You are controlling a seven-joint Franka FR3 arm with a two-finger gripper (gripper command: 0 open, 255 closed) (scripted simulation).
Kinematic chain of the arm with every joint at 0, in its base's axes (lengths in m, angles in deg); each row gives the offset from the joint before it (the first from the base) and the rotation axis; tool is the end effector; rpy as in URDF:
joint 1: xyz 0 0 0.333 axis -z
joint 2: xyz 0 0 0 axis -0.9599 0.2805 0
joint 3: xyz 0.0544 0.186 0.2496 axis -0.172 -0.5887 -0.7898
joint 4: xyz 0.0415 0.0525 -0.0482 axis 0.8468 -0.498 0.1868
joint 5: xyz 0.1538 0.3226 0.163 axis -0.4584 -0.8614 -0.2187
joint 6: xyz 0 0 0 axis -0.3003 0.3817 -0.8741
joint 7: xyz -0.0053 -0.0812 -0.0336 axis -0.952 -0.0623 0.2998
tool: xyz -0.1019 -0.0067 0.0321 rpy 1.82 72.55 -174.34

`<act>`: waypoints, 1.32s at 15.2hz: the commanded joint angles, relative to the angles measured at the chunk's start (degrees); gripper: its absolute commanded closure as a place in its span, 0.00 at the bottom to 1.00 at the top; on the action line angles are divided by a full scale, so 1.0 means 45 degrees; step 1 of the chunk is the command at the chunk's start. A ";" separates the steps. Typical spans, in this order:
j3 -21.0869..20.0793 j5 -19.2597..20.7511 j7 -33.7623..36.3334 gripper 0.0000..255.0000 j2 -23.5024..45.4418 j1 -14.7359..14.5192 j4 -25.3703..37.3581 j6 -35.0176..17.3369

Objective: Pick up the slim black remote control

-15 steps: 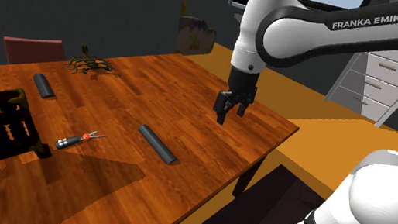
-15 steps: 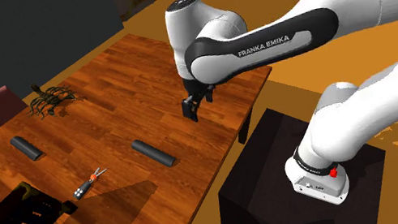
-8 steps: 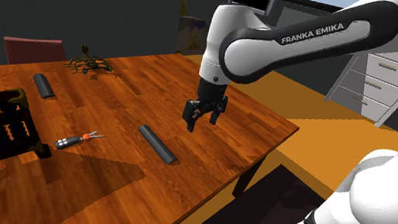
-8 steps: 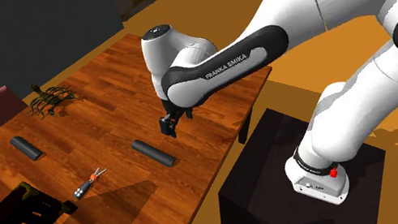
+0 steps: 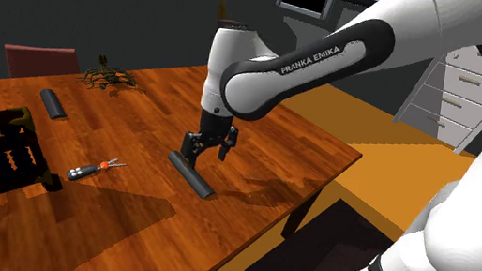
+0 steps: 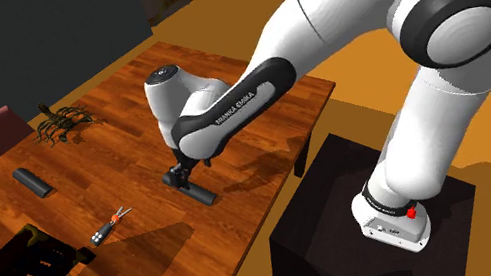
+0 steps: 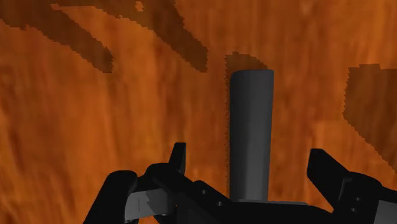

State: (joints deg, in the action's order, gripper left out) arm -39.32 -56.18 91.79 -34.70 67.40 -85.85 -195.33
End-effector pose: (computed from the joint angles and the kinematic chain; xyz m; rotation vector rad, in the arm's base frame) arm 0.4747 0.2520 0.3589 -3.0727 0.0115 0.0232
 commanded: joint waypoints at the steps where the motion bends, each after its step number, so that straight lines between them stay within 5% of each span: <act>1: -0.0070 0.0382 0.0474 0.00 0.1016 -0.0151 0.0699 -0.0389; 11: 0.0051 0.0856 0.0775 0.00 0.2071 -0.0317 0.0466 -0.1637; 12: 0.0056 0.0863 0.0772 1.00 0.2086 -0.0315 0.0480 -0.1636; 20: 0.0061 0.0864 0.0760 1.00 0.2095 -0.0308 0.0506 -0.1620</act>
State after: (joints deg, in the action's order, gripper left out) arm -39.00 -52.29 95.22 -25.46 66.07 -83.60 -202.51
